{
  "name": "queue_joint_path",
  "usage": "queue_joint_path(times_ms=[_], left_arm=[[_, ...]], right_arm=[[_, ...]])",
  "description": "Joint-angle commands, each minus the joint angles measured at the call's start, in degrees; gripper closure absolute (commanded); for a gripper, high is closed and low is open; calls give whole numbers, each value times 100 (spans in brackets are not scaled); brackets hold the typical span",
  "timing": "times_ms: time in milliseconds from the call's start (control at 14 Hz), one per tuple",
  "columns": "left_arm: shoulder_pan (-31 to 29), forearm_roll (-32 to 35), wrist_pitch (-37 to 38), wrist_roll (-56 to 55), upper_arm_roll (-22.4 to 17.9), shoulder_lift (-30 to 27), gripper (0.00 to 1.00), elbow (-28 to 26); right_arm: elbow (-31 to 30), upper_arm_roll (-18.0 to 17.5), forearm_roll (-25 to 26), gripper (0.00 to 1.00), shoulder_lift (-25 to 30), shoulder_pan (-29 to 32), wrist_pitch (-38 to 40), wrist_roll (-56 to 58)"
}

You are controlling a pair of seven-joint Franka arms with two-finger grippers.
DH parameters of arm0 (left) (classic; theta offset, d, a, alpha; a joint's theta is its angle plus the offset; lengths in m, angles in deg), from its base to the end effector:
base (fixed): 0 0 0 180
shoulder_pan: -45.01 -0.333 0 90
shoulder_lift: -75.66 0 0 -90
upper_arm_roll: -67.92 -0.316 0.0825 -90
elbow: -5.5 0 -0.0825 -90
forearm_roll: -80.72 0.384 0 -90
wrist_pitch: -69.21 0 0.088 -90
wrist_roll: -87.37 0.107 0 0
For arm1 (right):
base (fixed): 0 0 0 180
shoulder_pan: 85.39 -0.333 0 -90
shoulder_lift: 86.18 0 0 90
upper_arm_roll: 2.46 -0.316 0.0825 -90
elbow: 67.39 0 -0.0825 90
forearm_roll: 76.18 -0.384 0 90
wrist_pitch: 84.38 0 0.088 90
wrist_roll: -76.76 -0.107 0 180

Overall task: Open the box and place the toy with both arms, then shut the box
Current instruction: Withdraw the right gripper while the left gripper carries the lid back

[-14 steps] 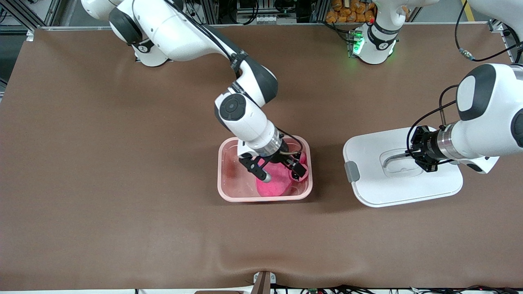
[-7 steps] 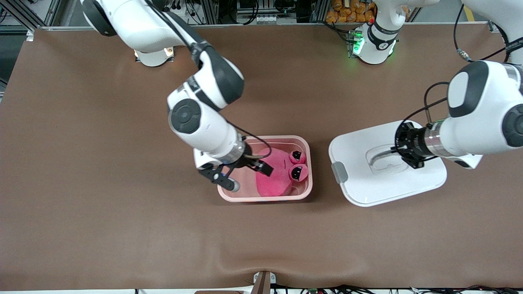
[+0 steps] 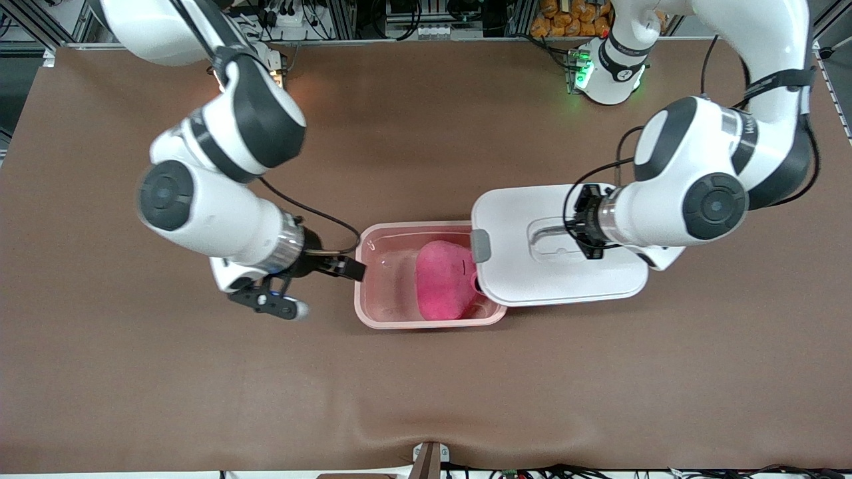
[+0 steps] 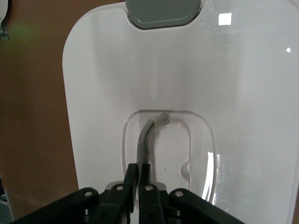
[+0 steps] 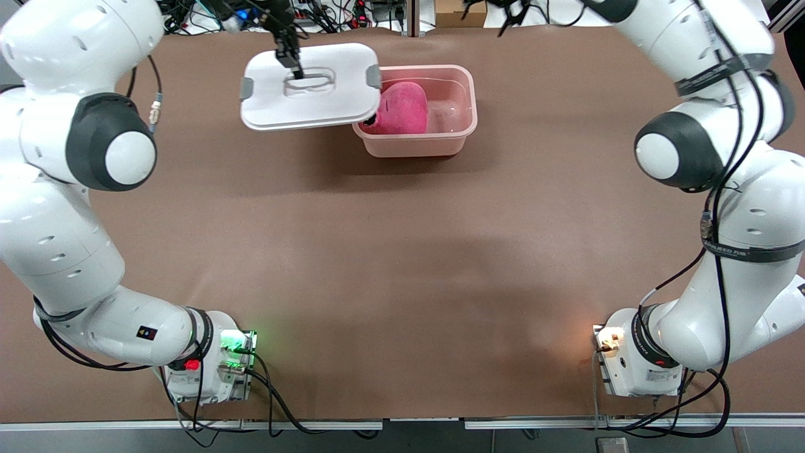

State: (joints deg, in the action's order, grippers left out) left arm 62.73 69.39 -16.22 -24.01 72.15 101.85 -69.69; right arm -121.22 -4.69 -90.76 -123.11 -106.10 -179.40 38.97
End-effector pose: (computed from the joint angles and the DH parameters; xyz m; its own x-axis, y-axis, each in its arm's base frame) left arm 0.6090 -0.2596 0.4617 -0.0239 0.9936 -0.1100 0.9422 -0.0144 -0.3347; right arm 0.6726 0.3008 0.5172 0.9588 -0.2610 -0.1117 -0.2817 -0.9235 -0.2604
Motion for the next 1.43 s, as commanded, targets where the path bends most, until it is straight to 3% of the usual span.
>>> queue_joint_path(times_ms=[0,500,857,1357], left_arm=[[353,-264,2,-138,-19,455,100,628],[1312,-273,-1720,-1007,-89,991,100,882],[1603,-229,-1687,-1272,-142,1212,100,1033],[1717,-194,-1774,-1228,-142,1397,100,1024]], right_arm=[[-119,-58,35,0,248,452,404,552],[-128,-40,315,0,722,1104,1336,1528],[-154,-49,404,0,1135,1525,1952,2108],[-207,-58,1220,0,1715,1632,2690,2995]])
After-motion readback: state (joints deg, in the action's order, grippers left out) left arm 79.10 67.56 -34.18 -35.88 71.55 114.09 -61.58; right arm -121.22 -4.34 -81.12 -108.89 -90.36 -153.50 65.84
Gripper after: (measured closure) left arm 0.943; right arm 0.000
